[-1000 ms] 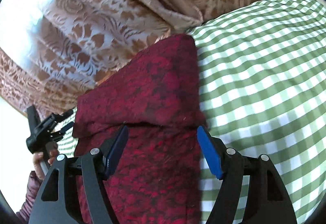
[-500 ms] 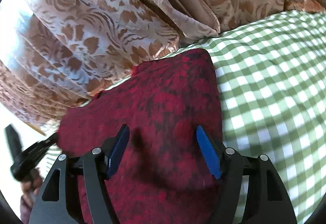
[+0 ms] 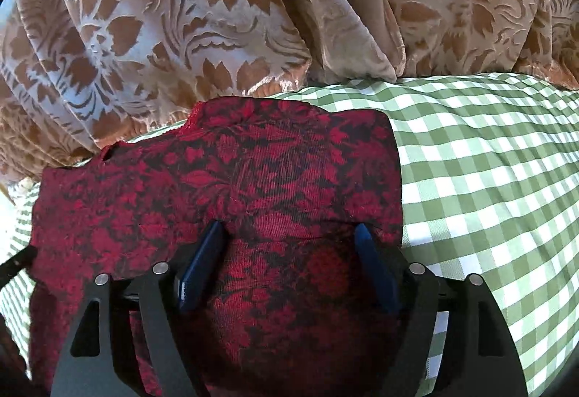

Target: Fold small clothes

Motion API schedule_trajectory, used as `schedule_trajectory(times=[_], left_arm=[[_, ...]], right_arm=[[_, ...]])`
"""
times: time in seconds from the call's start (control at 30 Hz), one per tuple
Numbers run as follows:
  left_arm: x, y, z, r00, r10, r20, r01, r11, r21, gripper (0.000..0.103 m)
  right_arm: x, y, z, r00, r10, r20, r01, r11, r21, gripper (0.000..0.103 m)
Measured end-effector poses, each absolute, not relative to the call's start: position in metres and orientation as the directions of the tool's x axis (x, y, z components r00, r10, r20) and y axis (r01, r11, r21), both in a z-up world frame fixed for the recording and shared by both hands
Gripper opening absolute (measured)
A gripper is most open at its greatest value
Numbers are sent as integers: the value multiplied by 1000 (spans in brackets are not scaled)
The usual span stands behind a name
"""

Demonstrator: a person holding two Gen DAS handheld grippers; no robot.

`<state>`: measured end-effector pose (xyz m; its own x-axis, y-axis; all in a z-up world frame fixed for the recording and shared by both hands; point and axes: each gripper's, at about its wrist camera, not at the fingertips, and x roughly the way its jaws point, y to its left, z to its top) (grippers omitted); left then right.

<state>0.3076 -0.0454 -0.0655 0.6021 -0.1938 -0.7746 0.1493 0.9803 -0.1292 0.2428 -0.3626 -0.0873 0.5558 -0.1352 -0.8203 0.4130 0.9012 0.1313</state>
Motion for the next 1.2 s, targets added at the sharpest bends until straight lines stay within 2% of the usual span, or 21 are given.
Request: schedule_trajectory(times=[0.23, 0.43, 0.63, 0.83, 1.2], left_arm=[[290, -57, -40, 680, -181, -711, 194, 979, -64, 30], [284, -70, -33, 703, -187, -686, 228, 973, -33, 34], [285, -78, -41, 696, -185, -694, 233, 972, -25, 35], [292, -80, -53, 684, -174, -709, 229, 973, -18, 36], [315, -72, -88, 627, -149, -764, 183, 982, -42, 38]], right_arm=[[240, -350, -66, 528, -175, -831, 391, 919, 55, 81], [215, -328, -39, 591, -113, -799, 309, 946, 94, 81], [222, -302, -46, 588, -89, -804, 239, 969, 67, 81], [232, -300, -60, 574, -91, -814, 240, 969, 61, 81], [245, -298, -76, 547, -112, -830, 240, 970, 28, 92]])
